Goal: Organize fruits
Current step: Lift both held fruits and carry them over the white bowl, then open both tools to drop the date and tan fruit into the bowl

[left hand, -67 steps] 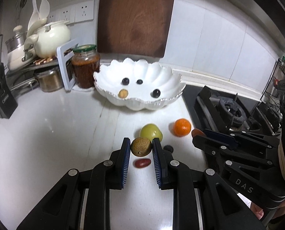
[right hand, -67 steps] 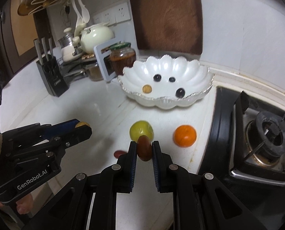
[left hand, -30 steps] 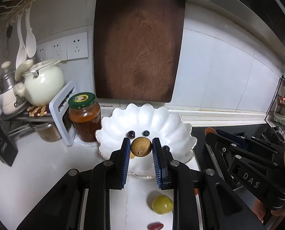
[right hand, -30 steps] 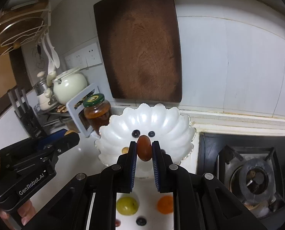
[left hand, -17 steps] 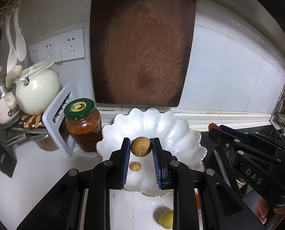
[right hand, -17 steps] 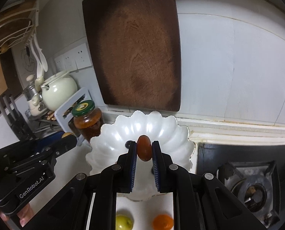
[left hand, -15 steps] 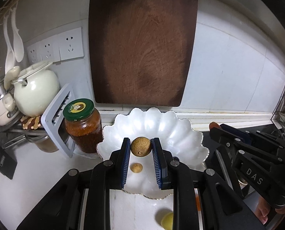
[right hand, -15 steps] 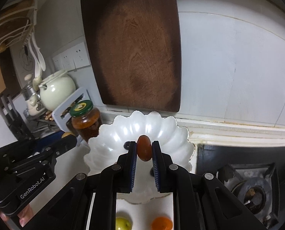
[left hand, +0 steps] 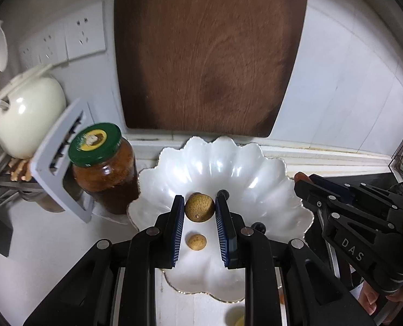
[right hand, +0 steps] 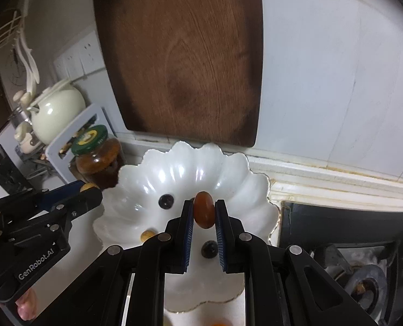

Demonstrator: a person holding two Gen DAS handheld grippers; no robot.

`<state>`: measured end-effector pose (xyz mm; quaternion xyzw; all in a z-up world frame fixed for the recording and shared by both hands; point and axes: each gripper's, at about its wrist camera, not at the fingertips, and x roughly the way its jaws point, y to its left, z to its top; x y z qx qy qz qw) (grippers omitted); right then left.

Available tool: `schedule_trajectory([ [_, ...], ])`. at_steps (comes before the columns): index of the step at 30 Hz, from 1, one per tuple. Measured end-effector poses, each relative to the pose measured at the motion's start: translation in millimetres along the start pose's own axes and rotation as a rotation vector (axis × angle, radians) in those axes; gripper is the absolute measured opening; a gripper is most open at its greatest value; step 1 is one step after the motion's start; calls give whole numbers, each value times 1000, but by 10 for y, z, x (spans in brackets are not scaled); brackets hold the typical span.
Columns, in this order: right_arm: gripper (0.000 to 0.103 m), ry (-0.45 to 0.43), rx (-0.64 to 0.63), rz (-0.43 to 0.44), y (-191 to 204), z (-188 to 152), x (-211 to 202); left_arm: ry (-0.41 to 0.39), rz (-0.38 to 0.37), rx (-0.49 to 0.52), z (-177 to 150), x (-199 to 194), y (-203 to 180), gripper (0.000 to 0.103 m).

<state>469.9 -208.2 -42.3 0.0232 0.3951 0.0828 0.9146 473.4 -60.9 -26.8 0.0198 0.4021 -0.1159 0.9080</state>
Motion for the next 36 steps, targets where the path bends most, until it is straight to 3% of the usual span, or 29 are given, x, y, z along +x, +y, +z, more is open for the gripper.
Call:
schedule_trajectory([
  [12,17,113,-1,-6,-121,-2,488,123,-2,7,36,559,6,24],
  [28,18,197,9,-2,-229,-63,801,229,21,50,-70,997,-67,25],
  [32,19,198,18,-4,-260,-68,815,227,20,57,-70,991,-75,40],
  [36,33,183,32,-28,-303,-64,781,208,33,58,-60,917,-64,48],
])
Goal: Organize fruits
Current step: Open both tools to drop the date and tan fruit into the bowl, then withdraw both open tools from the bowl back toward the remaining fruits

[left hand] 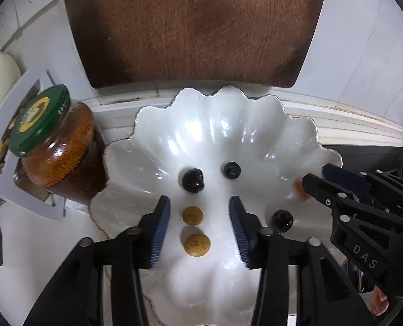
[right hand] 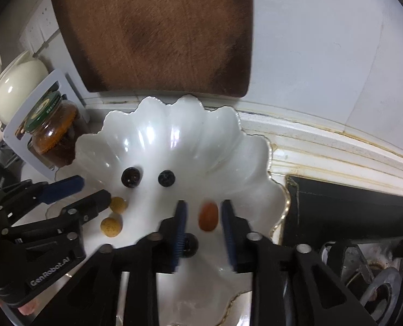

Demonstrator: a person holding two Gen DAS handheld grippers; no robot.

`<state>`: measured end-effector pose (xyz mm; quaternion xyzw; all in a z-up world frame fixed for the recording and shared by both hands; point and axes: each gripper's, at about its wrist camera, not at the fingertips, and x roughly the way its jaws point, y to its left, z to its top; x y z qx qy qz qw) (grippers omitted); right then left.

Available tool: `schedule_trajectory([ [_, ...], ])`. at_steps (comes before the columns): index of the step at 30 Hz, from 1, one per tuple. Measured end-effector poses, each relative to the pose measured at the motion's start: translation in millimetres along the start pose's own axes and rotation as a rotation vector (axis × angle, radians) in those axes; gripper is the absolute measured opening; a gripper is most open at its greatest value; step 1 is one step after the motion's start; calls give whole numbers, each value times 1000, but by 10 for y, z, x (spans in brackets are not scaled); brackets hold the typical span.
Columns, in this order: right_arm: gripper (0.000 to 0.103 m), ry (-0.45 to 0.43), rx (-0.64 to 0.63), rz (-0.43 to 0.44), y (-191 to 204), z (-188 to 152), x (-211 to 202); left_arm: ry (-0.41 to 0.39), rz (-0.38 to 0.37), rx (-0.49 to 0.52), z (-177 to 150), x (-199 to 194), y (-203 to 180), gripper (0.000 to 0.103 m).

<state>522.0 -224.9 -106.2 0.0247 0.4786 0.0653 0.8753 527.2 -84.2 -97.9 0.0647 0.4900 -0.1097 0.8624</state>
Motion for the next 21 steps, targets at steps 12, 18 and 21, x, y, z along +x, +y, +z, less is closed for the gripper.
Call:
schedule_trajectory([
  [12,33,-158,2,-50,-43,-180,-572,-132,63,54,-195,-601,-50,55],
  [18,33,-232,3,-32,-8,-300,-911,-222,64,85,-355,-1004,-107,57],
  [21,33,-268,3,-19,26,-394,-1110,-269,68,86,-435,-1227,-119,57],
])
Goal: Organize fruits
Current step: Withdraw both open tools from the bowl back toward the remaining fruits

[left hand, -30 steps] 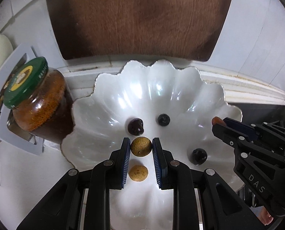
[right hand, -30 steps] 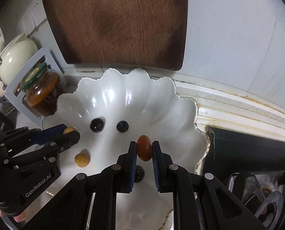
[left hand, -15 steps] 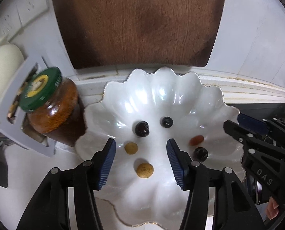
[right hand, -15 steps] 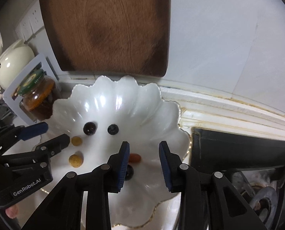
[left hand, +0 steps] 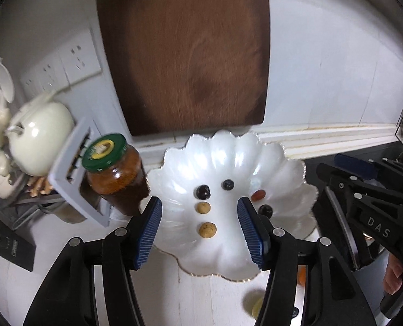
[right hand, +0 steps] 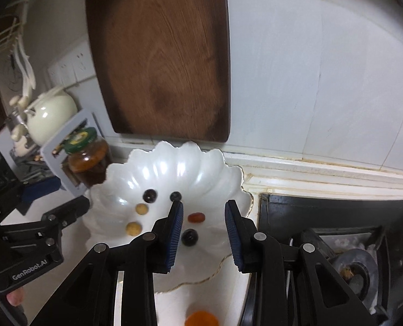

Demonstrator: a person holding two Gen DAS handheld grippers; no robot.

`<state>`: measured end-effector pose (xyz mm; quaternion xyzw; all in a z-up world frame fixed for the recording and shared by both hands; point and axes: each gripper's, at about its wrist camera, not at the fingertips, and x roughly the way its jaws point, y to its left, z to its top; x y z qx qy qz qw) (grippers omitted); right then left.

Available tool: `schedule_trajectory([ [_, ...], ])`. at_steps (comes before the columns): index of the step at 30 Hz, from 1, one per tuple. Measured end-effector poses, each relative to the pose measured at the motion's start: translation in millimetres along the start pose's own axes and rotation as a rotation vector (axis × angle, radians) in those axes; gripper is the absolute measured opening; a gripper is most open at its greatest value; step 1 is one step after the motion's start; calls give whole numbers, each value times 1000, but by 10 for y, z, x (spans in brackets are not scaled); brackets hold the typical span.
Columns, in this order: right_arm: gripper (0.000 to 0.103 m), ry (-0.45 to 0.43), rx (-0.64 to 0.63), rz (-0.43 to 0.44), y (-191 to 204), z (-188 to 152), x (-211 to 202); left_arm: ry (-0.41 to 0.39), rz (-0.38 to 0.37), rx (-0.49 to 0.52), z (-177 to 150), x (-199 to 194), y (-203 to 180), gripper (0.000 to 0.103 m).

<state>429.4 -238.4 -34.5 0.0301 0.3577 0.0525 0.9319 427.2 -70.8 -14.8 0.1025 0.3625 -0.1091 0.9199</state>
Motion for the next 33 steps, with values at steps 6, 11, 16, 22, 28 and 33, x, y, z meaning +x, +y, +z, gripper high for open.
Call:
schedule_trajectory([
  [6,33,-57,-6,26,82,-104,-351,-58,-12,-7,-94,-383,-6,60],
  [11,33,-86,-20,42,112,-209,-569,-100,-19,10,-202,-647,-63,61],
  [16,33,-109,-37,54,152,-329,-753,-130,-16,-2,-301,-844,-94,61],
  [22,33,-129,-55,62,181,-479,-939,-173,22,5,-466,-1069,-139,61],
  [28,33,-139,-68,81,209,-607,-1069,-176,21,-9,-615,-1201,-154,61],
  [33,33,-138,-81,90,234,-721,-1132,-173,30,-12,-753,-1266,-195,61],
])
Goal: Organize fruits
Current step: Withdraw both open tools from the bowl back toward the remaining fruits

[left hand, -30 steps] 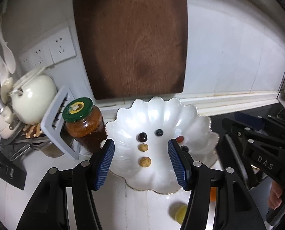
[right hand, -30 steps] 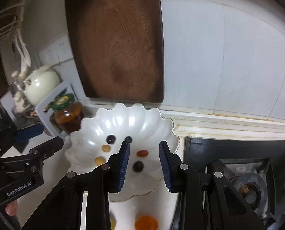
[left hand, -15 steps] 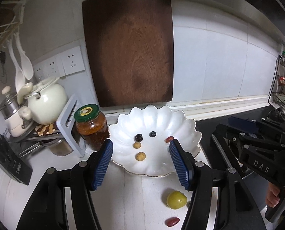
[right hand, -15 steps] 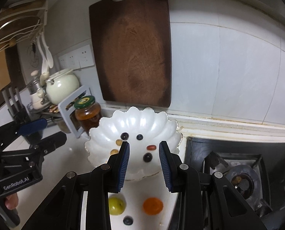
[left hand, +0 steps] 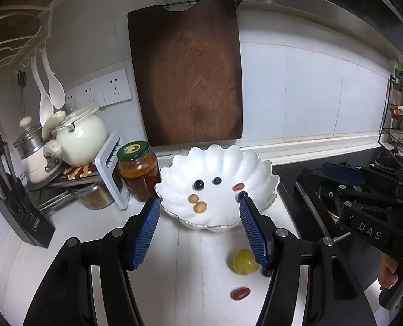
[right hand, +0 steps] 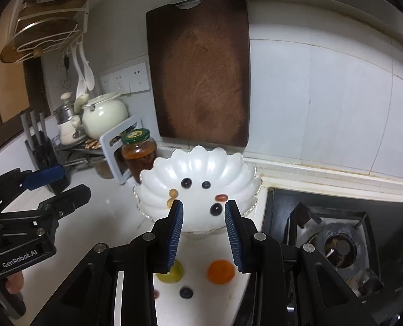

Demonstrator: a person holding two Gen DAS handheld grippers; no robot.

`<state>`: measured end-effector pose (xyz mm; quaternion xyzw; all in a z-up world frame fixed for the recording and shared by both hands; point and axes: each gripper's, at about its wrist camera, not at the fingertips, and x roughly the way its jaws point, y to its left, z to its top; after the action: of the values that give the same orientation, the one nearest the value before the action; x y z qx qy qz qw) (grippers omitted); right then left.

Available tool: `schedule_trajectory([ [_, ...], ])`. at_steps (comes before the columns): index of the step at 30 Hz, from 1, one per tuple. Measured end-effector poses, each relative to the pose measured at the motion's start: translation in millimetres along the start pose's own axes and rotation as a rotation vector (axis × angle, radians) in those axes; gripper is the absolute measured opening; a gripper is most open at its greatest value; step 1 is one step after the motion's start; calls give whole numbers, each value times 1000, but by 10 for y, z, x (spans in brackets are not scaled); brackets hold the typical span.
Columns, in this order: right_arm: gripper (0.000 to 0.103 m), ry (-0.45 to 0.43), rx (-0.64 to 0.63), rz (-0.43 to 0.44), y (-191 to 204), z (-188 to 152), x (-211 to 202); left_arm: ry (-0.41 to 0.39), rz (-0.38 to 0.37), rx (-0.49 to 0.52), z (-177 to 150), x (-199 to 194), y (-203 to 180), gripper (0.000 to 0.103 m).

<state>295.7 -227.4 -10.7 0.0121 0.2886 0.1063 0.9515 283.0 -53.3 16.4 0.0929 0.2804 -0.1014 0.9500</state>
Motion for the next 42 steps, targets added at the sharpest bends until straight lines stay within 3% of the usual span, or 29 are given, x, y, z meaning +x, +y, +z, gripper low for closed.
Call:
schedule_trajectory([
  [15,33,59,-43,47,51,-289,-56,20,0,11,-319,-77,-128,61],
  [42,33,239,-55,107,86,-889,192,153,-33,-8,-996,125,-249,61],
])
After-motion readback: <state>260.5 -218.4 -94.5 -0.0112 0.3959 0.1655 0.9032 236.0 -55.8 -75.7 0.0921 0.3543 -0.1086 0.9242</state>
